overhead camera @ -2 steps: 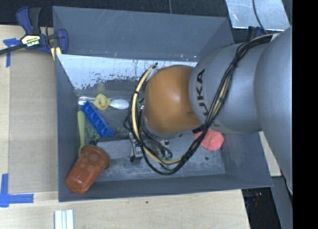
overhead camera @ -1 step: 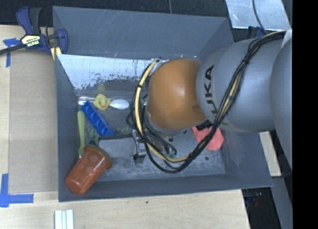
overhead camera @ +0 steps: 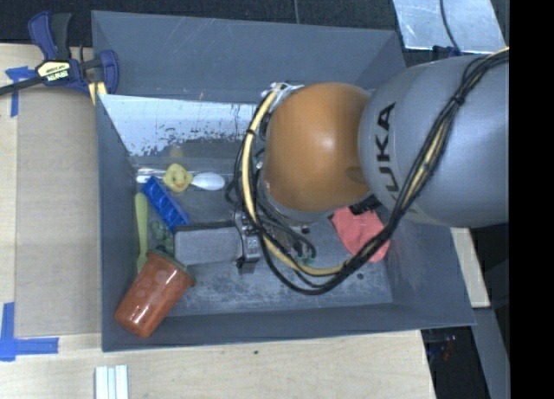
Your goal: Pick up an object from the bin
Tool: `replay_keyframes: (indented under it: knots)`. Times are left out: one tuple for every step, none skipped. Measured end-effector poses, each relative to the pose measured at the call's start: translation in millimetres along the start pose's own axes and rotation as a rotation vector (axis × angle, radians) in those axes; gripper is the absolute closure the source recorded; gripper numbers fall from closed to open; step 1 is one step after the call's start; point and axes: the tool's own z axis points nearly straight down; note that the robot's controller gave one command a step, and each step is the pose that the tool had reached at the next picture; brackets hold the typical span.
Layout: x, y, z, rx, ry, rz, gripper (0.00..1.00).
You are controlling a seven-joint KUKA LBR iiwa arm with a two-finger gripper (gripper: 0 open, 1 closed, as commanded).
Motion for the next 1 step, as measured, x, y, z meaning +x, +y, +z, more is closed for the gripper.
replay_keyframes:
  knots:
    - [-1.1, 0.1, -19.1, 0.000, -0.003, 0.000, 1.00]
